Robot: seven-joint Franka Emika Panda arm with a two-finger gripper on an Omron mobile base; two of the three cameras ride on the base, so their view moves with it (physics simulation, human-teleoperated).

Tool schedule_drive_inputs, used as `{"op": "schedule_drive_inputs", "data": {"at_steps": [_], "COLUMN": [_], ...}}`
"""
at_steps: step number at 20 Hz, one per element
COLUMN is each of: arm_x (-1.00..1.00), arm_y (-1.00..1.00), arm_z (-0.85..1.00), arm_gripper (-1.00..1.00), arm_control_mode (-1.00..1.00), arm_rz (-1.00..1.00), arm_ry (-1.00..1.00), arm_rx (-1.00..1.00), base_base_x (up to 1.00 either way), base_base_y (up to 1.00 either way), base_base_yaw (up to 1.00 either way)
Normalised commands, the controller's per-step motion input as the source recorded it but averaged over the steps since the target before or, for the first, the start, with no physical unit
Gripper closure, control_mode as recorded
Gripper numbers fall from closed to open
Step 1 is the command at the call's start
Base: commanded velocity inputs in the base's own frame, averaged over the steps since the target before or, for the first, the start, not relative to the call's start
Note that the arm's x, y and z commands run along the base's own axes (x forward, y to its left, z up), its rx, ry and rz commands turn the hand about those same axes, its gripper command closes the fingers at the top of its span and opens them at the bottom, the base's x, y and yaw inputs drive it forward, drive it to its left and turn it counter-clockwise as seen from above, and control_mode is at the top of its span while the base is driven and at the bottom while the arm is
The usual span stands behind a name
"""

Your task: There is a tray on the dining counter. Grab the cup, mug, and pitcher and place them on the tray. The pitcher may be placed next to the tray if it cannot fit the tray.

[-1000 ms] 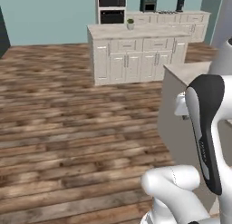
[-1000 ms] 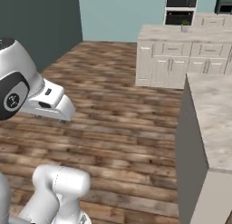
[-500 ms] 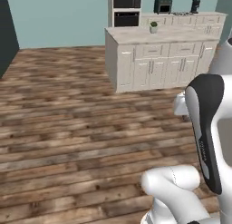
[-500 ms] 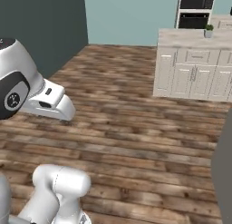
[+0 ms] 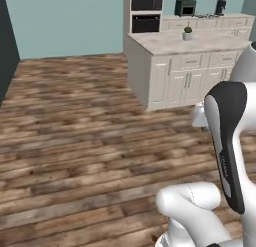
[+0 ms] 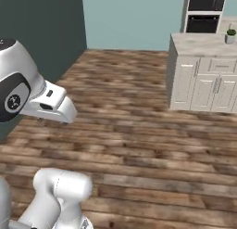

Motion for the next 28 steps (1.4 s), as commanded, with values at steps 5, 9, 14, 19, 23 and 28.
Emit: {"op": "schedule_drive_inputs", "data": {"at_steps": [5, 9, 14, 19, 23, 28], "arm_x": [0.00, 0.00, 0.00, 0.00, 0.00, 0.00], "arm_y": [0.00, 0.00, 0.00, 0.00, 0.00, 0.00], "arm_z": [0.00, 0.00, 0.00, 0.00, 0.00, 0.00], "arm_gripper": [-1.00, -1.00, -1.00, -1.00, -1.00, -1.00], "arm_control_mode": [1.00, 1.00, 1.00, 1.00, 1.00, 1.00], "arm_rz": [0.00, 0.00, 0.00, 0.00, 0.00, 0.00], "arm_ry": [0.00, 0.00, 0.00, 0.00, 0.00, 0.00], "arm_rx": [0.00, 0.00, 0.00, 0.00, 0.00, 0.00], "base_base_x": [1.00, 1.00, 1.00, 1.00, 1.00, 1.00], "base_base_y": [1.00, 1.00, 0.98, 0.91, 0.92, 0.98], "base_base_yaw": [-0.36, -0.63, -0.82, -0.90, -0.89, -0.85]}}
